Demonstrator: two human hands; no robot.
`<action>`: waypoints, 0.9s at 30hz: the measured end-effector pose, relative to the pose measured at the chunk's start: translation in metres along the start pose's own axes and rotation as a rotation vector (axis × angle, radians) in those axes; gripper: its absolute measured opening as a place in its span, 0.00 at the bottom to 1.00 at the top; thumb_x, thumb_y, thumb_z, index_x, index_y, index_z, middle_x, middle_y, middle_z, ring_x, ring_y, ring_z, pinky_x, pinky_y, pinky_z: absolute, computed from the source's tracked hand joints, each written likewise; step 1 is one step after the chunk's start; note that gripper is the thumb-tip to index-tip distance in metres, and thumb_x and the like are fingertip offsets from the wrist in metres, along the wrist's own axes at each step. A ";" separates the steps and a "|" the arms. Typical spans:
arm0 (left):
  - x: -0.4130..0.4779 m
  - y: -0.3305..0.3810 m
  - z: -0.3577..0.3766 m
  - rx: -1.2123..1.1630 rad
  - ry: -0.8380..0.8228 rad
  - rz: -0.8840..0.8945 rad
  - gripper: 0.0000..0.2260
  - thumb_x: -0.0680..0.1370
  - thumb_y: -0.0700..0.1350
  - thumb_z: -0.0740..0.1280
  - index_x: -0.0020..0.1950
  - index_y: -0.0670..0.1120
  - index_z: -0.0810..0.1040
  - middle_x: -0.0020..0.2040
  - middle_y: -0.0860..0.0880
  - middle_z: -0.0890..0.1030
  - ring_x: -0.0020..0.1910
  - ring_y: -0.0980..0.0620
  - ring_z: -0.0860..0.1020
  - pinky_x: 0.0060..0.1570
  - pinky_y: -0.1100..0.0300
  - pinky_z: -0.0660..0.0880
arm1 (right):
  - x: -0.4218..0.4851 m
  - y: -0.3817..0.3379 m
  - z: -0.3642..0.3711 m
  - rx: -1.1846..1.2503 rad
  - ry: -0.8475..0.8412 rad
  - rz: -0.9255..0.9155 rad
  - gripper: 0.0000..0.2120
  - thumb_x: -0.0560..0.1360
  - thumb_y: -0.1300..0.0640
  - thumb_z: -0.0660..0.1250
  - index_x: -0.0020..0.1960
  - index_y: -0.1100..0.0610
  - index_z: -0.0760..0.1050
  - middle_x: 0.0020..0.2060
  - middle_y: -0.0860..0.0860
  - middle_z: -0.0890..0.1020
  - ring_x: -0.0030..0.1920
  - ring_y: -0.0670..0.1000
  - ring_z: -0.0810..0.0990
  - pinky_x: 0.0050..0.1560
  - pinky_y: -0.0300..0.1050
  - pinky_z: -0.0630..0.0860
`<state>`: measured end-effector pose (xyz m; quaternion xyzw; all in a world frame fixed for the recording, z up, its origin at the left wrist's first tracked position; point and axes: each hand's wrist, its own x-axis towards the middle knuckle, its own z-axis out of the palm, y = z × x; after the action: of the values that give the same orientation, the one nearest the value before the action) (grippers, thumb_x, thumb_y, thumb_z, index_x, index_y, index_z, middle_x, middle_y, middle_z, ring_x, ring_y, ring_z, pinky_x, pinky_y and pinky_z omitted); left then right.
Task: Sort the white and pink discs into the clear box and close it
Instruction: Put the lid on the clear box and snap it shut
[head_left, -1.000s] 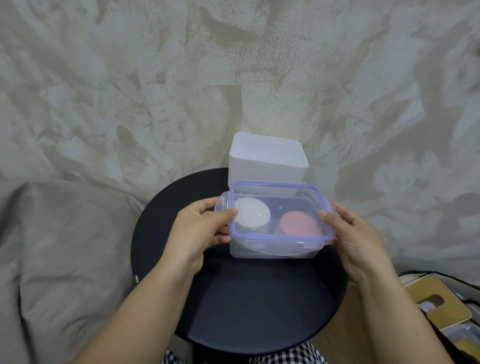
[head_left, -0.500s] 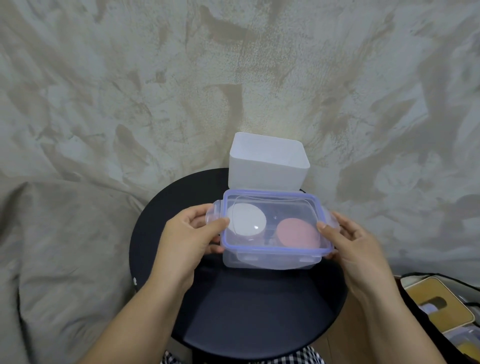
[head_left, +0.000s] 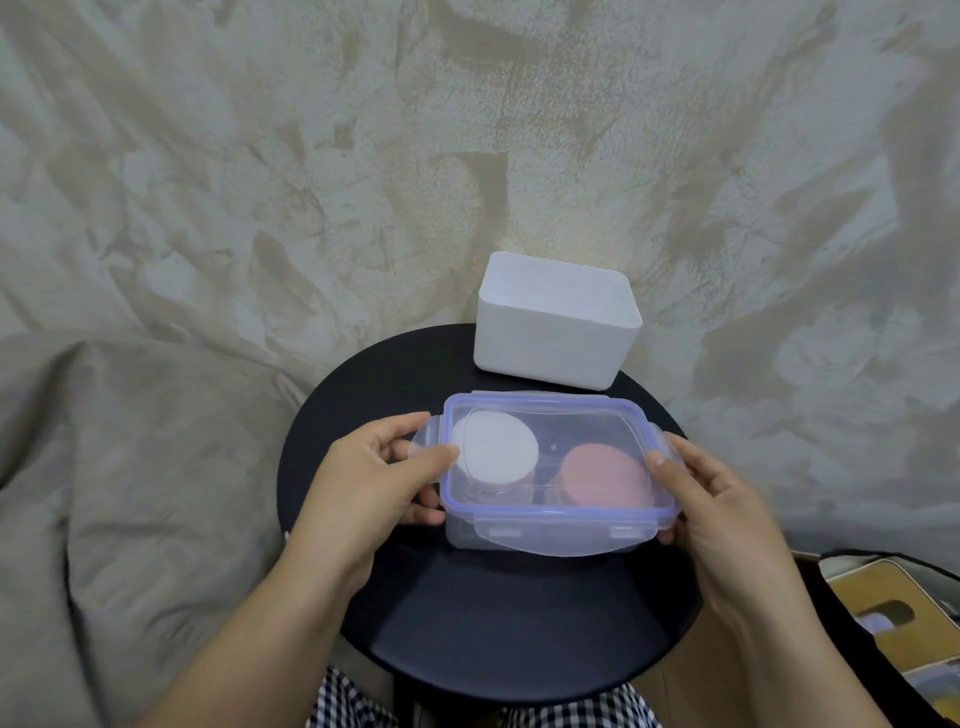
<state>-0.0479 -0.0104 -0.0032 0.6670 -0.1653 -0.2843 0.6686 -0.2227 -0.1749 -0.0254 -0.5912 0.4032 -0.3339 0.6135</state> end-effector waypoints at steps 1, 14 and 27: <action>0.000 0.000 0.001 0.004 -0.008 -0.002 0.19 0.72 0.37 0.70 0.62 0.44 0.75 0.33 0.46 0.76 0.28 0.53 0.76 0.27 0.63 0.75 | 0.000 0.001 0.000 -0.009 0.000 -0.005 0.12 0.75 0.56 0.65 0.59 0.54 0.76 0.37 0.49 0.81 0.31 0.49 0.73 0.28 0.40 0.70; -0.002 0.000 0.003 0.091 0.025 0.057 0.18 0.73 0.40 0.70 0.62 0.46 0.74 0.35 0.46 0.78 0.27 0.55 0.78 0.29 0.61 0.79 | 0.005 -0.009 -0.006 -0.184 0.043 -0.067 0.11 0.75 0.52 0.66 0.57 0.50 0.75 0.34 0.53 0.76 0.25 0.41 0.71 0.27 0.32 0.69; -0.002 -0.002 0.001 0.056 -0.031 -0.016 0.15 0.74 0.41 0.70 0.60 0.46 0.76 0.38 0.45 0.79 0.28 0.54 0.77 0.29 0.61 0.78 | 0.008 -0.004 -0.001 0.054 -0.070 0.122 0.12 0.76 0.53 0.64 0.58 0.55 0.75 0.31 0.50 0.78 0.24 0.47 0.71 0.22 0.38 0.69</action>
<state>-0.0502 -0.0099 -0.0049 0.6821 -0.1783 -0.2951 0.6449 -0.2197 -0.1833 -0.0221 -0.5601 0.4074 -0.2858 0.6623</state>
